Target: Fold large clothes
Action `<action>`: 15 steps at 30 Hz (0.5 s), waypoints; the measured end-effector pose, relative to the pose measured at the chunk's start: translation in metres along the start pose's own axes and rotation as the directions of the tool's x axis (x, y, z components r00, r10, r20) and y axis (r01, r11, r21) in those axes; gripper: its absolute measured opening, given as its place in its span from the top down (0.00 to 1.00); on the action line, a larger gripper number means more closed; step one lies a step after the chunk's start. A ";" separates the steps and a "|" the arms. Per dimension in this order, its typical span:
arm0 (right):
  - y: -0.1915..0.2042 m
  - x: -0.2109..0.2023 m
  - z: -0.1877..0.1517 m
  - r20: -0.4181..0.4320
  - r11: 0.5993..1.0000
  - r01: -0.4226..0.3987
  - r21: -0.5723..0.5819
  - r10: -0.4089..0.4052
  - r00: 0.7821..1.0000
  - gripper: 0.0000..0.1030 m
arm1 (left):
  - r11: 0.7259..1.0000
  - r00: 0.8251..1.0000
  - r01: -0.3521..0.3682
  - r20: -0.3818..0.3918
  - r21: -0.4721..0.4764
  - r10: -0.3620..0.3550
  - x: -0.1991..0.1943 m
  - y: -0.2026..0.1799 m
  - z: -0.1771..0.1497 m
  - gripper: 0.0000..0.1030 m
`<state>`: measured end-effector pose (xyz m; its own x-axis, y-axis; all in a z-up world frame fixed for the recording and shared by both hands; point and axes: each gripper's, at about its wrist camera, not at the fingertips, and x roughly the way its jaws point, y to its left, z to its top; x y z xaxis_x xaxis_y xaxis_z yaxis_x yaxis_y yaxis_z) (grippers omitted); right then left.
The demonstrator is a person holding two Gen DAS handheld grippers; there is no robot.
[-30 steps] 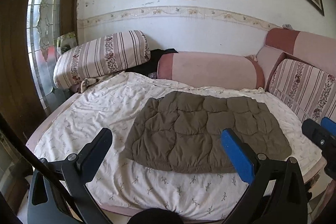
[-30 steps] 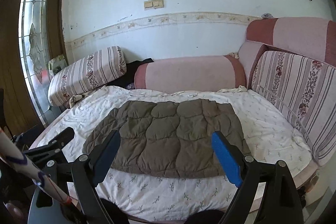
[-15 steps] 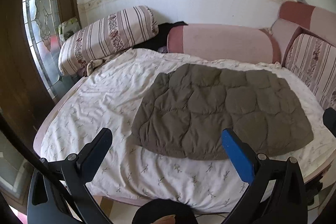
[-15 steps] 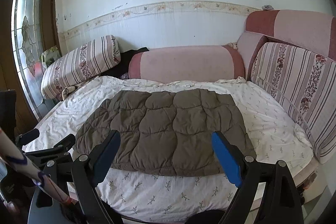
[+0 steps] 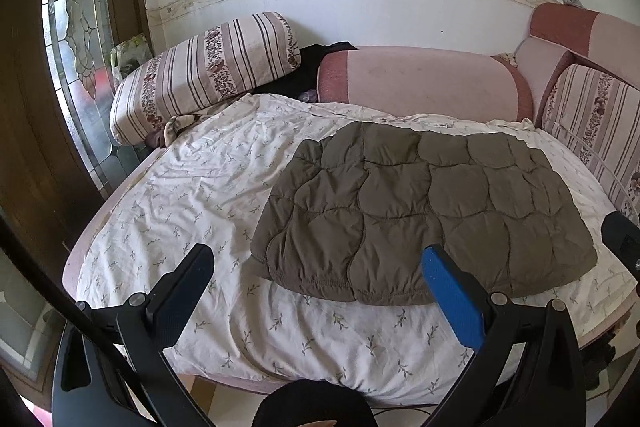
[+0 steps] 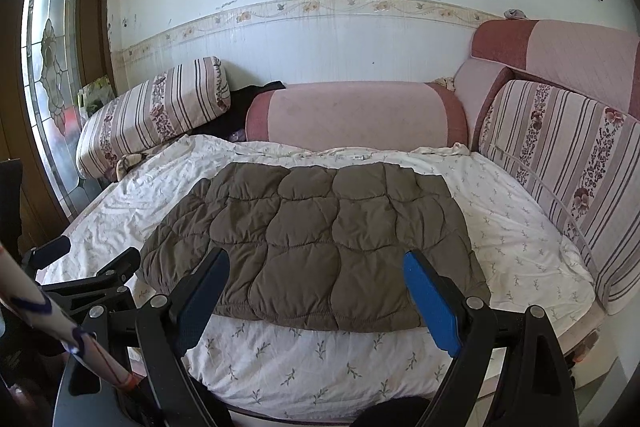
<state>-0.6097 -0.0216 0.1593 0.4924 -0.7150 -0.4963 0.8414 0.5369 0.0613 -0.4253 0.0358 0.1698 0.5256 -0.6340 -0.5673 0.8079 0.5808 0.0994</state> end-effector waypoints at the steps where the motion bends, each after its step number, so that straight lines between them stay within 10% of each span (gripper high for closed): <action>1: 0.000 0.000 0.000 -0.002 1.000 0.001 -0.001 -0.001 1.000 0.11 | 1.000 1.000 0.002 -0.001 0.002 -0.002 0.000 0.000 0.000 0.00; 15: 0.002 0.004 -0.005 -0.022 1.000 0.005 -0.005 -0.005 1.000 0.11 | 1.000 1.000 0.017 -0.002 0.022 -0.017 0.000 -0.003 -0.005 0.00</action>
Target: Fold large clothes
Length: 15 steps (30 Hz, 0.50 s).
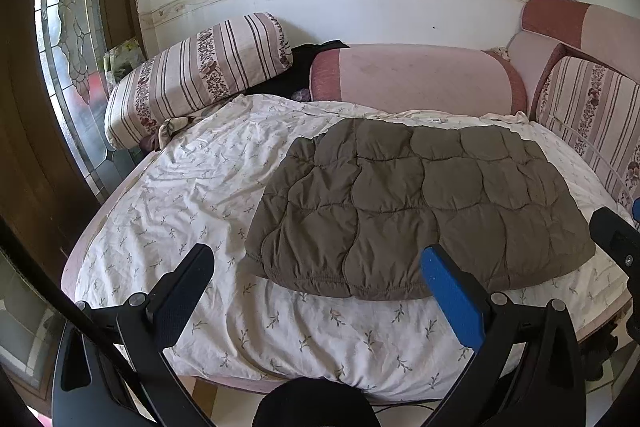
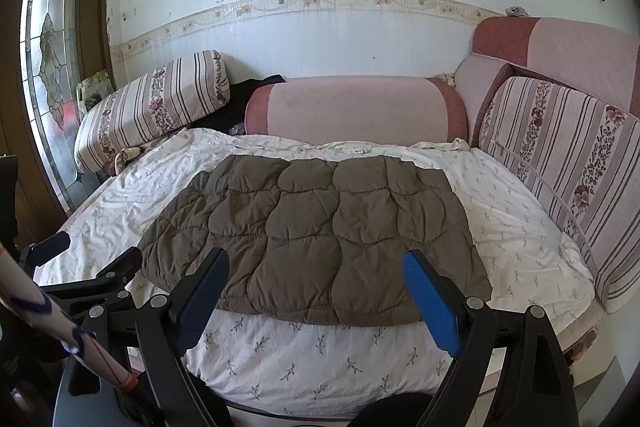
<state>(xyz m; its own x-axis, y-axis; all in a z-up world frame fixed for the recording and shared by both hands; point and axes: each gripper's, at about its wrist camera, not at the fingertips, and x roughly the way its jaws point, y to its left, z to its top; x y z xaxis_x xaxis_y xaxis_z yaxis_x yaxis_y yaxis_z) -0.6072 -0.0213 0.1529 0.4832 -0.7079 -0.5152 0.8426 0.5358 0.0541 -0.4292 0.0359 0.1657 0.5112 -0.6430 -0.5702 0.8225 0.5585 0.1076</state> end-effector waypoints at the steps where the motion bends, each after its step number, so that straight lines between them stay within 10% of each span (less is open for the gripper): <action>1: 0.000 0.001 0.000 -0.002 1.000 0.000 0.000 0.000 1.000 0.11 | 1.000 1.000 0.002 -0.001 0.002 -0.002 0.000 -0.001 -0.001 0.00; 15: 0.003 0.009 -0.004 -0.026 1.000 0.008 -0.004 -0.008 1.000 0.11 | 1.000 1.000 0.019 -0.016 0.019 -0.018 0.004 0.006 -0.006 0.00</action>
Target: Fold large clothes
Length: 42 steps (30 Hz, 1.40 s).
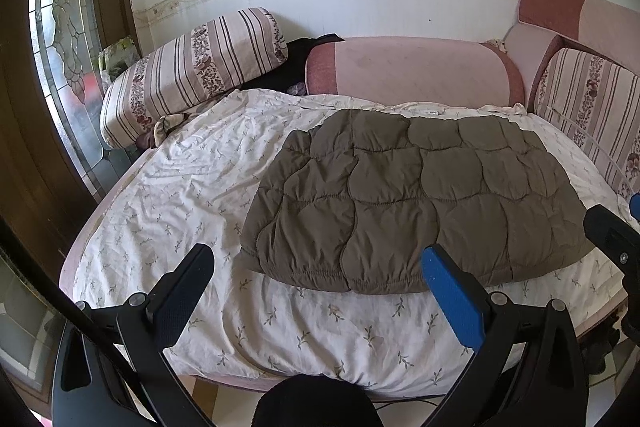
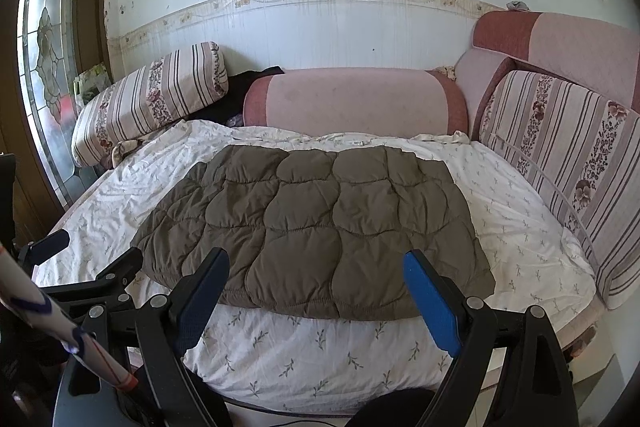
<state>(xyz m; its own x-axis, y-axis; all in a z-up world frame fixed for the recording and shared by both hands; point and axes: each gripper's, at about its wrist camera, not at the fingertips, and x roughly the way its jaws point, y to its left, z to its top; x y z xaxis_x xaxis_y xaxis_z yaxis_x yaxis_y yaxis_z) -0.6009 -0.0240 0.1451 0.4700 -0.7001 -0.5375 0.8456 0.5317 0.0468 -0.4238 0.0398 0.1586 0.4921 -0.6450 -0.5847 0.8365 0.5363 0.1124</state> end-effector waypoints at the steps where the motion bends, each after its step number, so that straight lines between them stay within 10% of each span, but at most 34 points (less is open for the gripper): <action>1: 0.000 0.000 0.000 -0.001 1.000 -0.001 -0.001 0.001 1.000 0.11 | 1.000 1.000 0.001 -0.001 0.000 -0.001 0.001 0.001 0.000 0.00; 42: 0.010 0.007 -0.009 -0.024 1.000 0.010 -0.024 -0.011 1.000 0.11 | 1.000 1.000 0.020 -0.010 -0.003 -0.020 0.007 0.006 -0.009 0.00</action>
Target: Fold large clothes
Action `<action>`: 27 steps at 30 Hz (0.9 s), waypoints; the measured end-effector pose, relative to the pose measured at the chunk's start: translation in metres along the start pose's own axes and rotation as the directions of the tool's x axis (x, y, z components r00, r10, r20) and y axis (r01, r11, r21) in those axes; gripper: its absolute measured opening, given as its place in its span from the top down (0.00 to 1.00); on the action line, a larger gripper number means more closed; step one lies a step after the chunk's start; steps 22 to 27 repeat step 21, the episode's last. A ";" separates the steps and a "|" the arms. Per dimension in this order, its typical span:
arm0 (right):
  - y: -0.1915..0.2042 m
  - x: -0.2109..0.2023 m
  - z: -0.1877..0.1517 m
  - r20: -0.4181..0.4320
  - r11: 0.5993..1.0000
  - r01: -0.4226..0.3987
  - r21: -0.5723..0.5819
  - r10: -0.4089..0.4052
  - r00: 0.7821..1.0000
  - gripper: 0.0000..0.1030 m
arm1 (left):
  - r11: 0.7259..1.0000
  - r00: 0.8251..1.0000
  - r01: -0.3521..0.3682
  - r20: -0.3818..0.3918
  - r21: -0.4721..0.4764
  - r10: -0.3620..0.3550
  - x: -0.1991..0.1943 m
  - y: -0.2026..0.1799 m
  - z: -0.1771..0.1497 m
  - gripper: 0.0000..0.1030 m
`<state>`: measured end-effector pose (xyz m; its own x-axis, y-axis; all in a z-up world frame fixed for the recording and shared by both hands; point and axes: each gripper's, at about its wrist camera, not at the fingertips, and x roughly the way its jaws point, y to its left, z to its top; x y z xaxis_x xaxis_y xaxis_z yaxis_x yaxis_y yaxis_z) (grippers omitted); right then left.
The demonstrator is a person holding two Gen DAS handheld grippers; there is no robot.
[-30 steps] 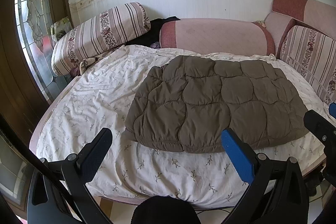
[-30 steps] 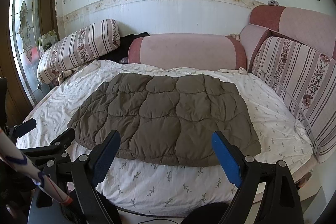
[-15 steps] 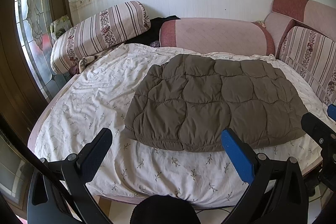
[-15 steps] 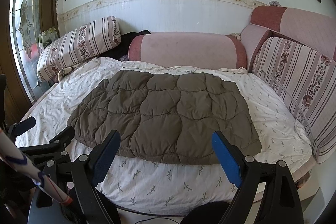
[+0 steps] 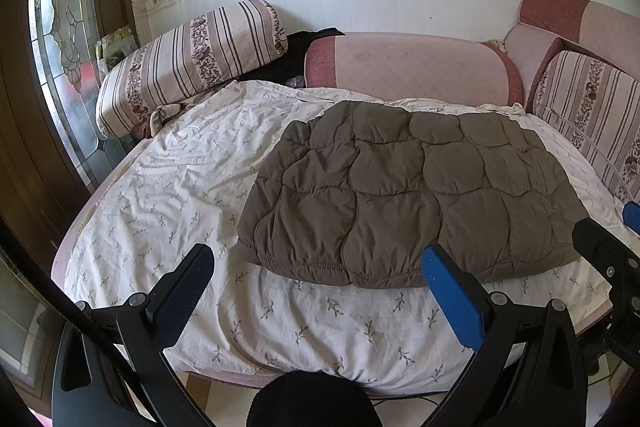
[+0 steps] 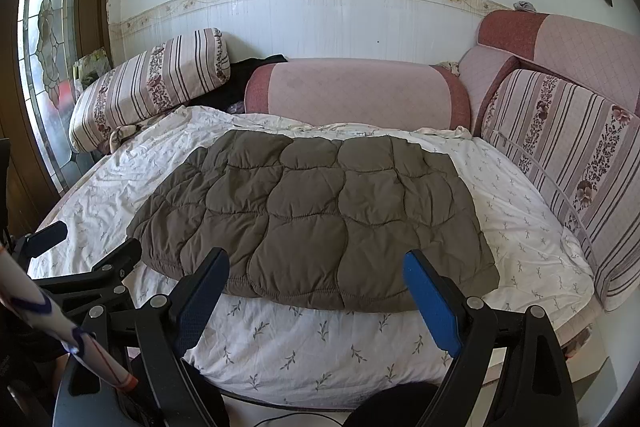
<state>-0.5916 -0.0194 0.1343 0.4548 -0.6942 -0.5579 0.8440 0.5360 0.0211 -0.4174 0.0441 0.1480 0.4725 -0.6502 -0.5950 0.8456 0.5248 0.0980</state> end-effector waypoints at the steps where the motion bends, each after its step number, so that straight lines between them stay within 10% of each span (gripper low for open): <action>1: 0.000 0.000 0.001 0.000 1.000 -0.001 0.000 0.001 1.000 0.11 | 1.000 1.000 0.002 0.001 0.000 -0.002 0.000 0.001 0.001 0.00; 27: -0.002 0.001 -0.007 -0.006 1.000 0.000 0.004 0.000 1.000 0.11 | 0.998 0.998 0.053 -0.024 -0.032 -0.054 0.007 0.006 -0.007 0.00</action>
